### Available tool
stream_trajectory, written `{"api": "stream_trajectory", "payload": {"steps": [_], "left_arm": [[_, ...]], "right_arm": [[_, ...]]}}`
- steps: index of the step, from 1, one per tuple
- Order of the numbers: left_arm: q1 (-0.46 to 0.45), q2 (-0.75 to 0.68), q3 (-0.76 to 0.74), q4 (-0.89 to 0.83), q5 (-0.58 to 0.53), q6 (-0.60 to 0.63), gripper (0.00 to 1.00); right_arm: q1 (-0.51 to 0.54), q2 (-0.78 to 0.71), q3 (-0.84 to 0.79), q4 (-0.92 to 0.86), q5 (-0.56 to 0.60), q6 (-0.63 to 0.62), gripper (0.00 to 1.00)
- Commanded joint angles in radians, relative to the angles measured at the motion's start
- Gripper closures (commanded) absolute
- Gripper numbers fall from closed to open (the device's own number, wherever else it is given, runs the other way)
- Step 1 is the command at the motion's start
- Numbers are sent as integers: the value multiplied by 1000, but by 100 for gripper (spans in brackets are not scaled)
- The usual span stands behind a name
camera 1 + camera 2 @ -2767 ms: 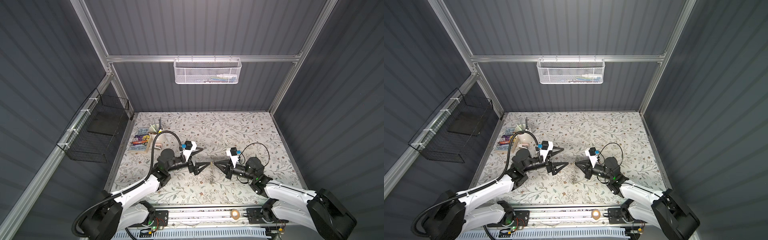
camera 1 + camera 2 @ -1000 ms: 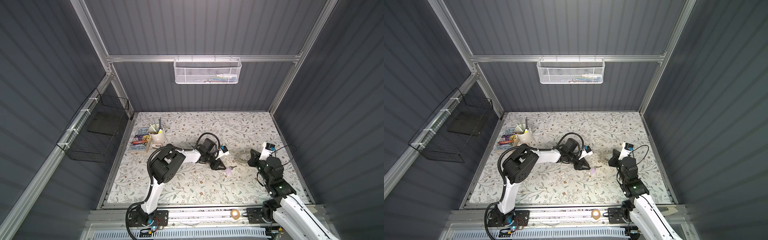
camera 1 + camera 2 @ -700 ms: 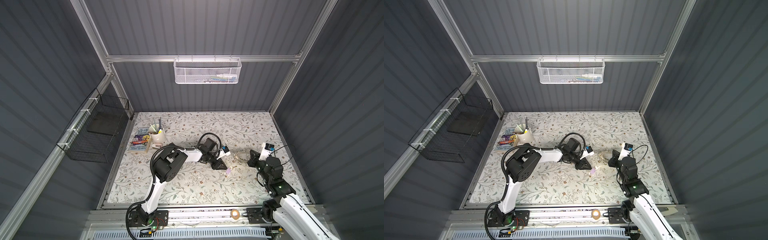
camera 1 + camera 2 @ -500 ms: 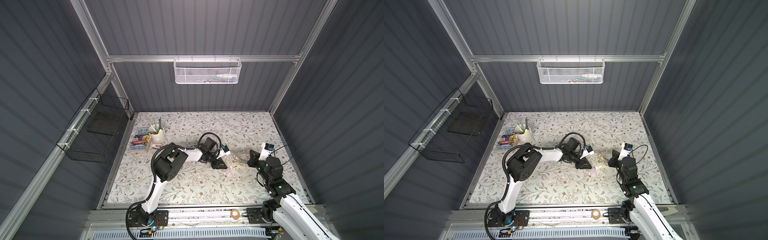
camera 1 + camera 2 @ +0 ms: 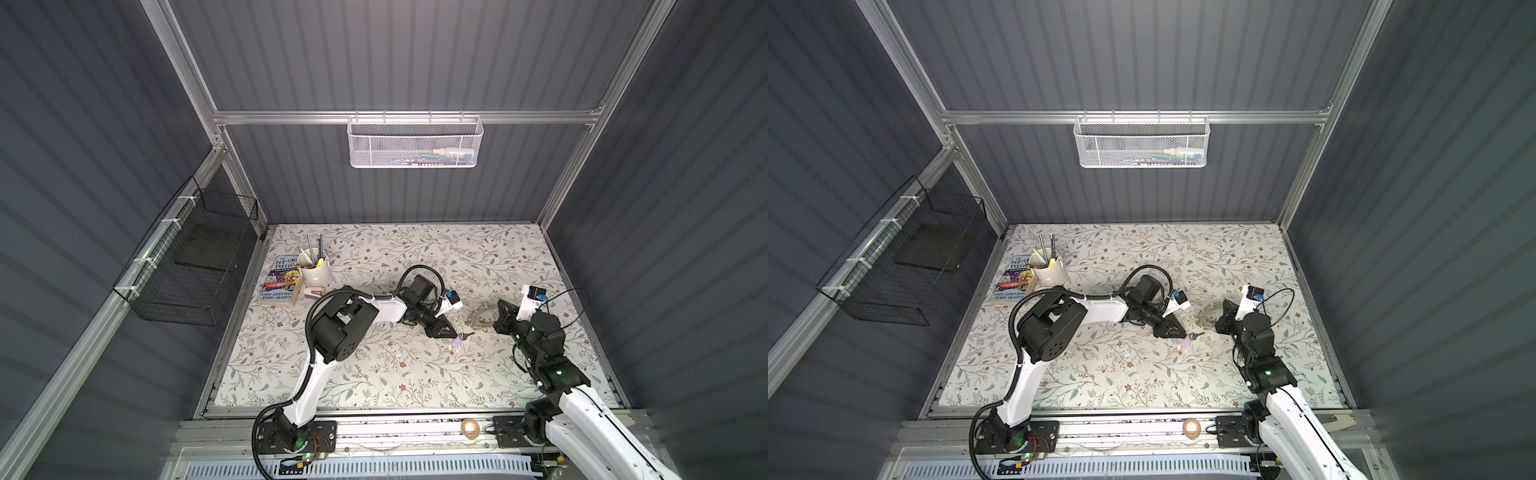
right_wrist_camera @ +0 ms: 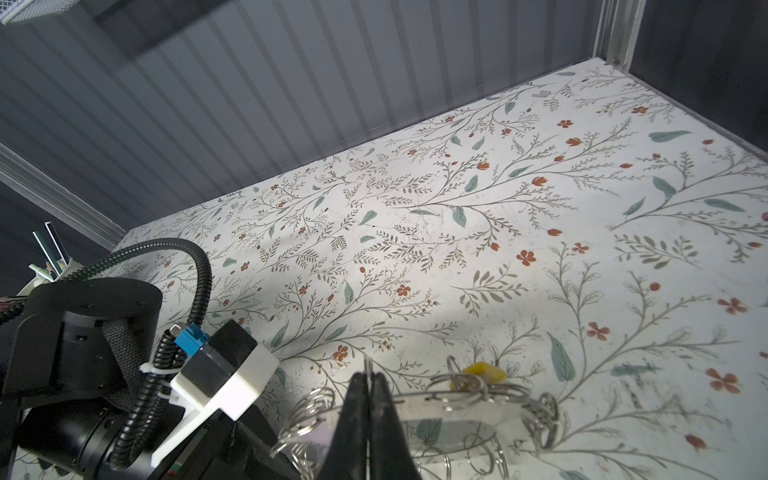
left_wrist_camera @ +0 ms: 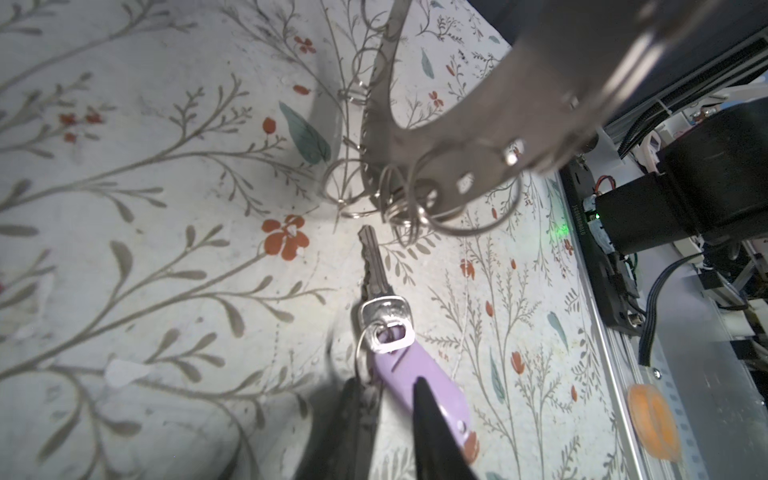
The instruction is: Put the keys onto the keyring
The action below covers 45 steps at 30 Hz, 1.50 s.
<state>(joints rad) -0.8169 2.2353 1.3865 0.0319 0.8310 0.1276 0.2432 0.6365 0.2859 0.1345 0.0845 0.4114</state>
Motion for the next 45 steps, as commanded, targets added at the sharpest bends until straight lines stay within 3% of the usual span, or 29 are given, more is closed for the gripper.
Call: {"api": "stream_trajectory", "payload": {"steps": [1, 10, 18, 27, 45], "left_arm": [[-4, 24, -12, 46, -19, -33, 66], [-2, 35, -10, 82, -20, -52, 60], [-8, 33, -7, 4, 49, 18, 64], [-13, 50, 6, -2, 31, 10, 67], [-13, 43, -6, 27, 17, -27, 91]], "right_arm": [[-4, 3, -4, 54, -13, 4, 100], [-4, 3, -5, 57, -24, 1, 100], [-4, 6, -5, 63, -34, 1, 100], [-6, 18, -5, 69, -40, 0, 100], [-5, 32, -2, 76, -55, -2, 100]]}}
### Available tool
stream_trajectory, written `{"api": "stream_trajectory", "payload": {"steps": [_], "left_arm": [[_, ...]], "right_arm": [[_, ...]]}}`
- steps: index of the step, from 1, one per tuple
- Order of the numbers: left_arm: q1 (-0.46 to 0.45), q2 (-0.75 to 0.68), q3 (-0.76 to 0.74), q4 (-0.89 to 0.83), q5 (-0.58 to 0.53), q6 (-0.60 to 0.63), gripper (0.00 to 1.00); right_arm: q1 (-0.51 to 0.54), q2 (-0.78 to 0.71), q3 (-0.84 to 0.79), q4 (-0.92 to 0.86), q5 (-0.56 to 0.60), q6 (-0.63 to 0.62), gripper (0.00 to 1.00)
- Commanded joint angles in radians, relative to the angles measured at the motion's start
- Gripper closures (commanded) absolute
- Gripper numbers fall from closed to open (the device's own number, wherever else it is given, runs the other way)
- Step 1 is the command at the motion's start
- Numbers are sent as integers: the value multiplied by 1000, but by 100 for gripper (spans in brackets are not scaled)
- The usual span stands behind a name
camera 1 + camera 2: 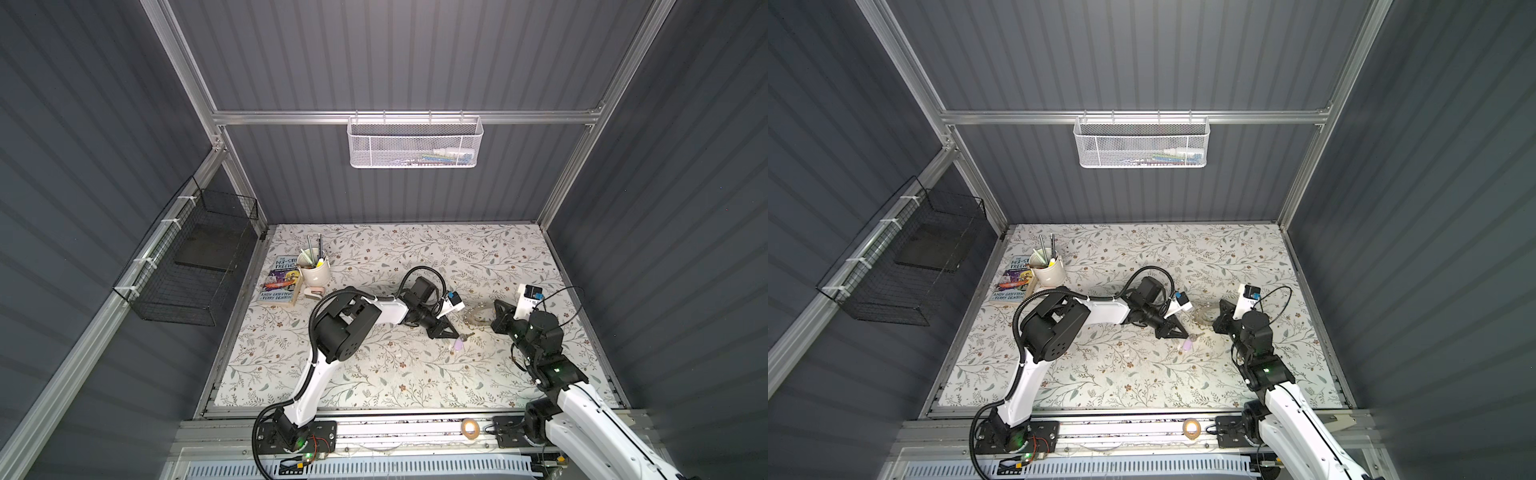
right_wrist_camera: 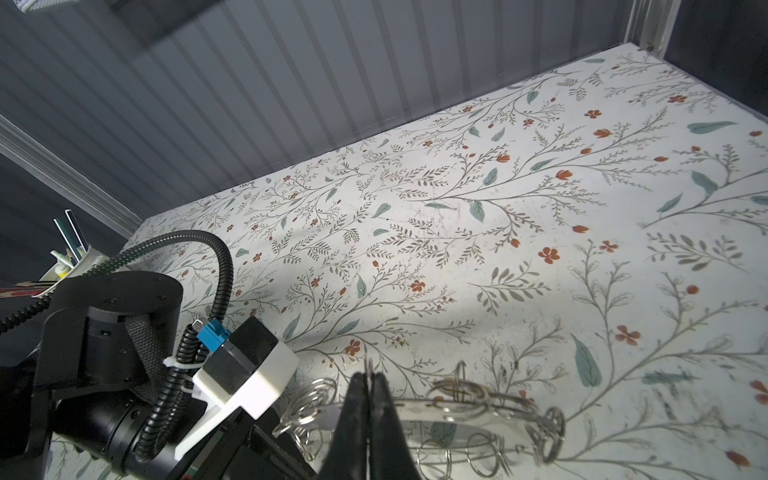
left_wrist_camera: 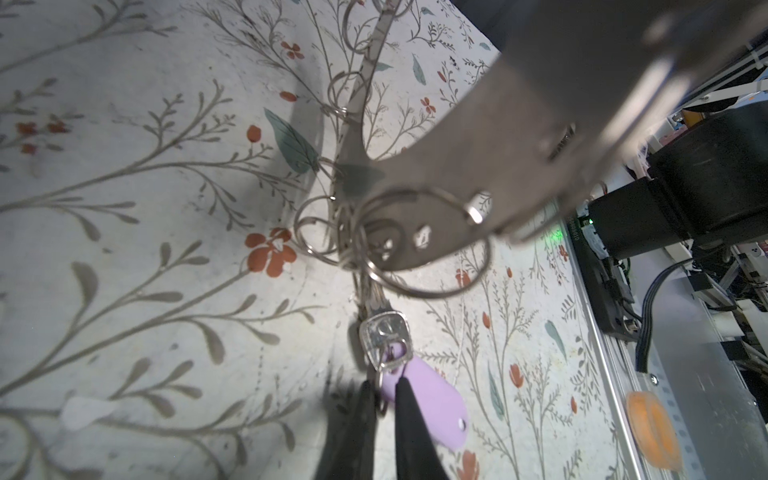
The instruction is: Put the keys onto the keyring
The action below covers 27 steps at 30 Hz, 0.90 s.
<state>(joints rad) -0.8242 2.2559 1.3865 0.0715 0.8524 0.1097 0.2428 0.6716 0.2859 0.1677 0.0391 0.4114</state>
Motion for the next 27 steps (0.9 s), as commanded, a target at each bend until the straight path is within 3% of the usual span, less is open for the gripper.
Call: {"api": "stream_trajectory", "payload": {"steps": [1, 4, 9, 16, 21, 27], "left_arm": [[-5, 21, -9, -9, -7, -14, 94], [-5, 4, -30, 20, -18, -37, 100], [-5, -74, -114, 92, -53, -93, 100], [-5, -279, -342, 229, -196, -201, 100], [-4, -472, -482, 218, -292, -234, 100], [-5, -718, -539, 5, -420, -208, 100]], "right_arm": [[-5, -2, -2, 42, -10, -2, 100], [-5, 0, -4, 44, -11, -2, 100], [-5, 7, -5, 53, -22, -3, 100], [-5, -3, -28, 117, -74, -13, 100], [-4, 9, -79, 305, -247, -16, 100], [38, 109, -108, 516, -431, -23, 100]]}}
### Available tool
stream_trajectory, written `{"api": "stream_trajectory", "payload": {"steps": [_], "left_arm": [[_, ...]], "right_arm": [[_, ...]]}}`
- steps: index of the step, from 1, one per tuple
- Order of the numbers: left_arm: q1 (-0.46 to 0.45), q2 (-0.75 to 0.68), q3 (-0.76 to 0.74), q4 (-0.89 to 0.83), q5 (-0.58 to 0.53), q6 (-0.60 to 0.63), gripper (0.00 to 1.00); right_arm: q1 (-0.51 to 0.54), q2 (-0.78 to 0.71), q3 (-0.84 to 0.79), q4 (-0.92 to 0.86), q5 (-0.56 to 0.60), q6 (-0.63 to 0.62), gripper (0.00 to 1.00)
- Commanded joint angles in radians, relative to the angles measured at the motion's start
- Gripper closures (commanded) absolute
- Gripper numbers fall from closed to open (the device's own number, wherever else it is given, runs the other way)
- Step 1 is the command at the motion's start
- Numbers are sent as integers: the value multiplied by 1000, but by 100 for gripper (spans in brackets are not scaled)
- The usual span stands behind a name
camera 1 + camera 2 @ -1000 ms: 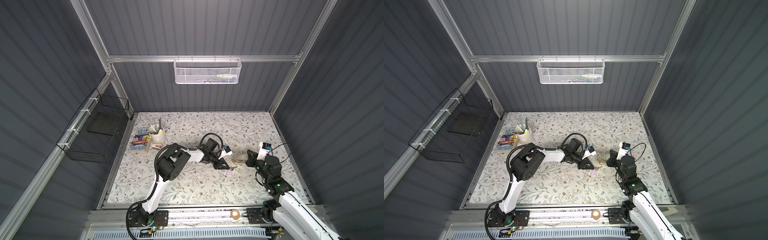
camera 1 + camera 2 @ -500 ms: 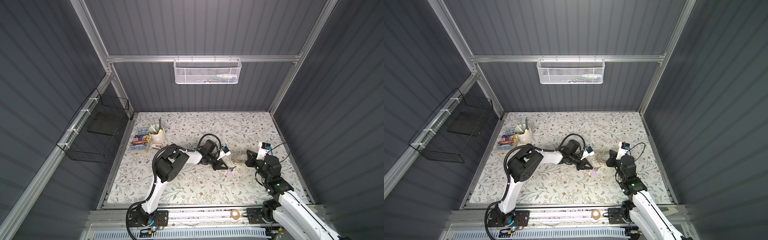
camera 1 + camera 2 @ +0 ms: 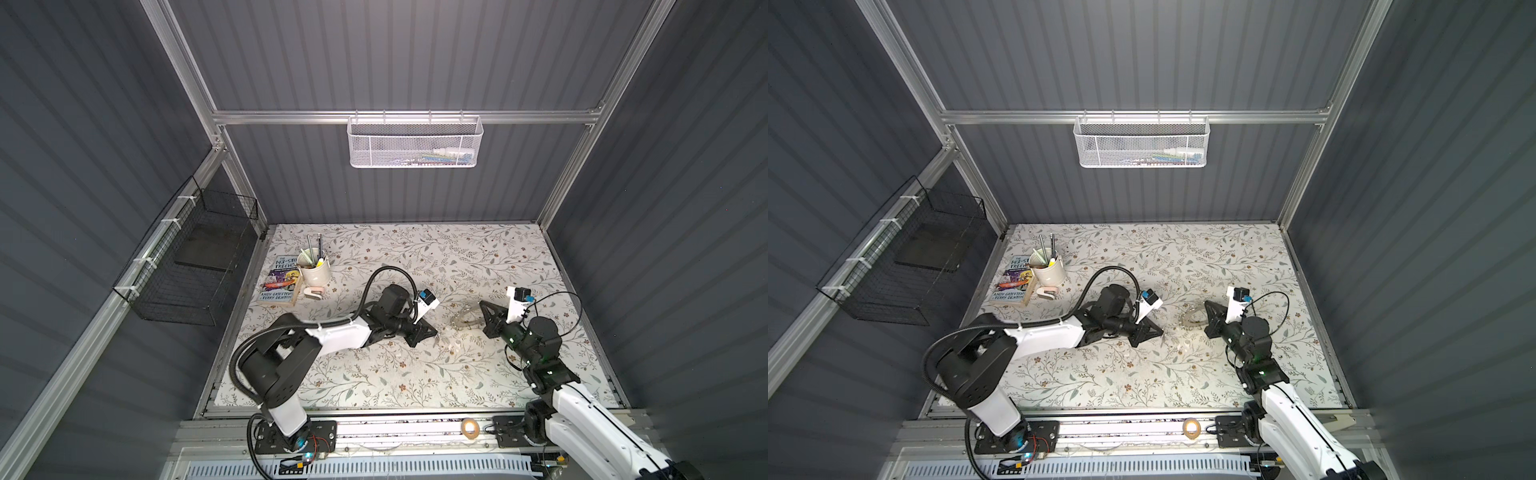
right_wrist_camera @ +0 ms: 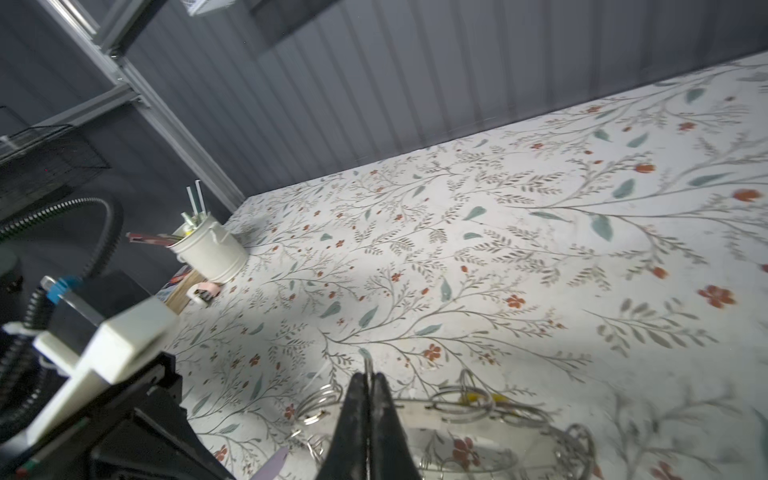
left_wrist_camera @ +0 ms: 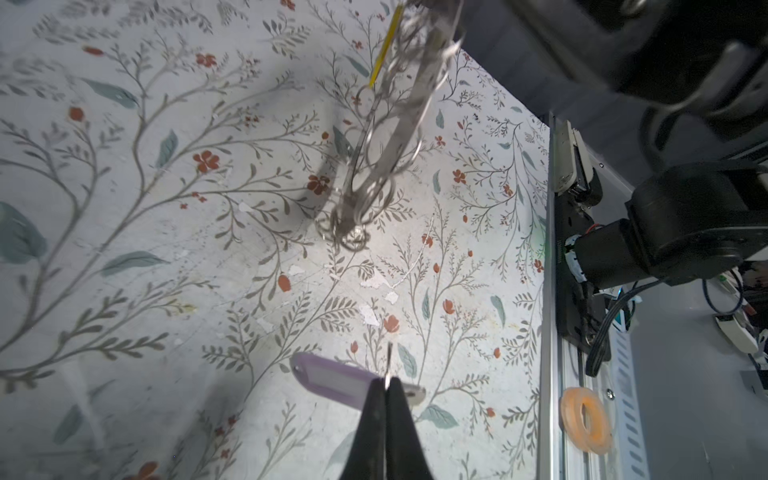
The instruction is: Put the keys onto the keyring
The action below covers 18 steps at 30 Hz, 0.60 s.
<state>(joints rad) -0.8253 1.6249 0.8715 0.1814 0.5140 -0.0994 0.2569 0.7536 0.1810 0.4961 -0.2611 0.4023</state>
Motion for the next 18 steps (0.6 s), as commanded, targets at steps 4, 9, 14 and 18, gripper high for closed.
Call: {"api": "stream_trajectory", "payload": {"steps": [4, 9, 14, 18], "left_arm": [[-4, -210, -15, -249, -150, 28, 100], [-4, -278, 51, -423, -175, 79, 100], [-4, -295, 130, -545, -174, 144, 100], [-4, -262, 195, -599, -176, 180, 100]], "right_arm": [[119, 89, 0, 254, -140, -94, 100], [192, 136, -2, 324, -158, -143, 100], [217, 175, -5, 379, -197, -151, 100], [238, 207, 2, 402, -225, -164, 100]]}}
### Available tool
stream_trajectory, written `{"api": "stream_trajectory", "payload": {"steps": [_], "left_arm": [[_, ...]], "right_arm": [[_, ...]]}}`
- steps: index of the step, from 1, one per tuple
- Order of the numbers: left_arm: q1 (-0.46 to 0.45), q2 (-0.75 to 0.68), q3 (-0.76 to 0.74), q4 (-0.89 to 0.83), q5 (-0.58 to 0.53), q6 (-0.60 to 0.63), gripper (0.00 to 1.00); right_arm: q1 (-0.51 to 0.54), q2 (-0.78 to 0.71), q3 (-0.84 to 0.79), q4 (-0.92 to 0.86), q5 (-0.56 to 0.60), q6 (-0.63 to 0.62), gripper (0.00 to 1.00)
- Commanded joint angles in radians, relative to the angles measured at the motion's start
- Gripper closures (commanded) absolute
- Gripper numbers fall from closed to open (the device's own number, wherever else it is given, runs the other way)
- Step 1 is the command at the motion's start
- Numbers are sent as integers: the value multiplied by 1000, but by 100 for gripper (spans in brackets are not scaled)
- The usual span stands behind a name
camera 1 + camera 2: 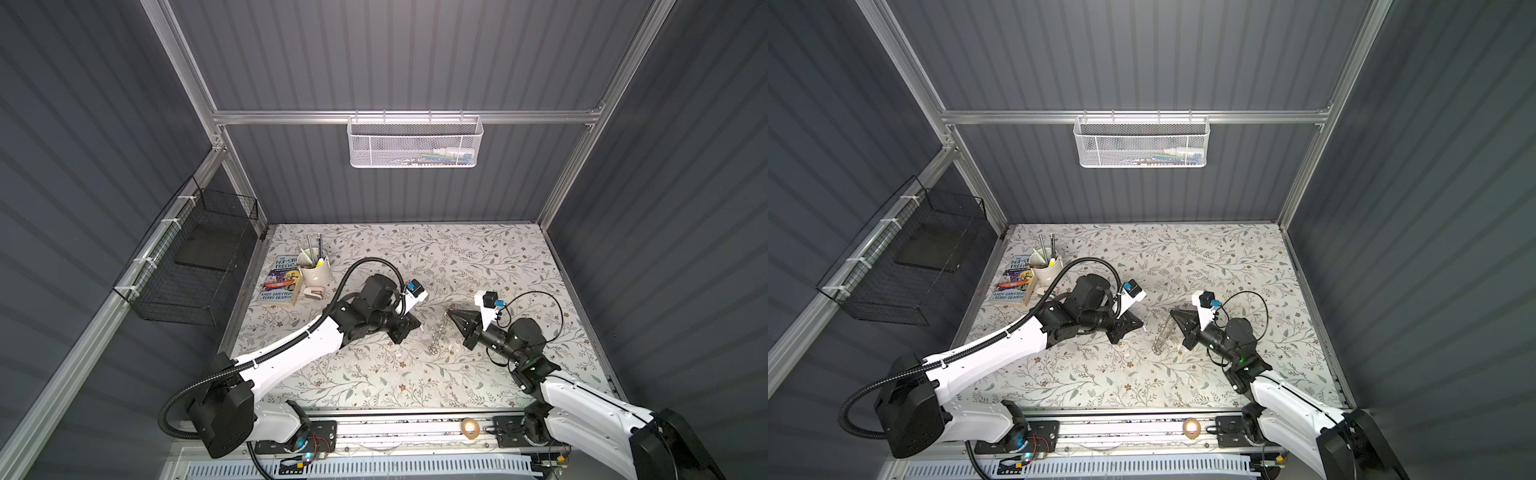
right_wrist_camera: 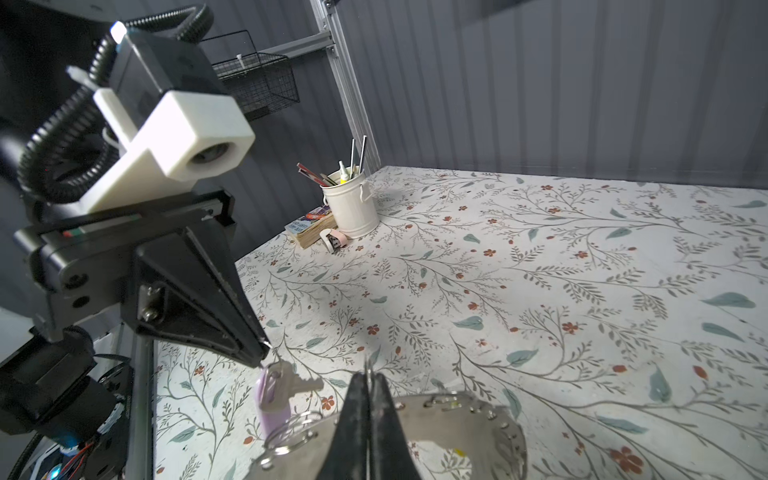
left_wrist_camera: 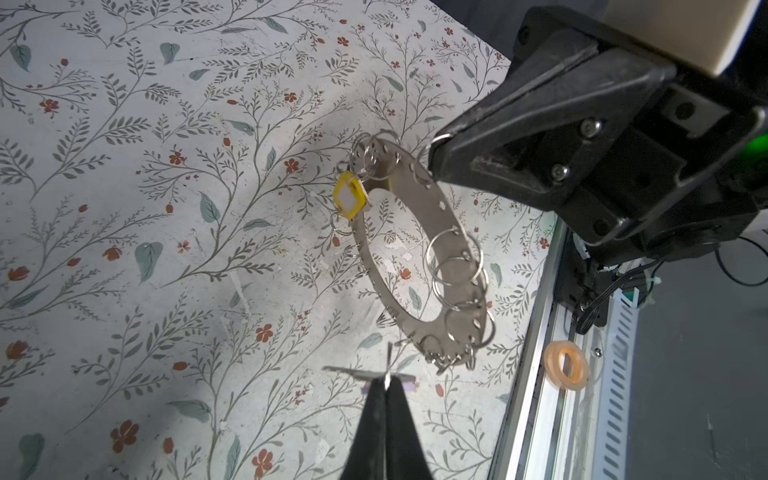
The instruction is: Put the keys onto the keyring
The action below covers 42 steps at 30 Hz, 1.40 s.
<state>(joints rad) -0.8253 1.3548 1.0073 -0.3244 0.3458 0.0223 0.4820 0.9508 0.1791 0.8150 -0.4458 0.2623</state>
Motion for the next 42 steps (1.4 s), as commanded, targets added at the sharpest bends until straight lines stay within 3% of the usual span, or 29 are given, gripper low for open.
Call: {"api": "stream_trajectory", "payload": {"steps": [1, 12, 23, 42], "left_arm": [[-4, 22, 80, -106, -8, 64, 100], [-4, 107, 150, -101, 93, 82, 100], [-5, 125, 119, -37, 171, 55, 100], [-4, 156, 122, -61, 120, 48, 100]], "right_arm": [[15, 18, 5, 90, -43, -24, 100], [37, 82, 27, 92, -62, -39, 100], [84, 97, 61, 2, -17, -106, 100], [108, 106, 72, -22, -9, -125, 100]]}}
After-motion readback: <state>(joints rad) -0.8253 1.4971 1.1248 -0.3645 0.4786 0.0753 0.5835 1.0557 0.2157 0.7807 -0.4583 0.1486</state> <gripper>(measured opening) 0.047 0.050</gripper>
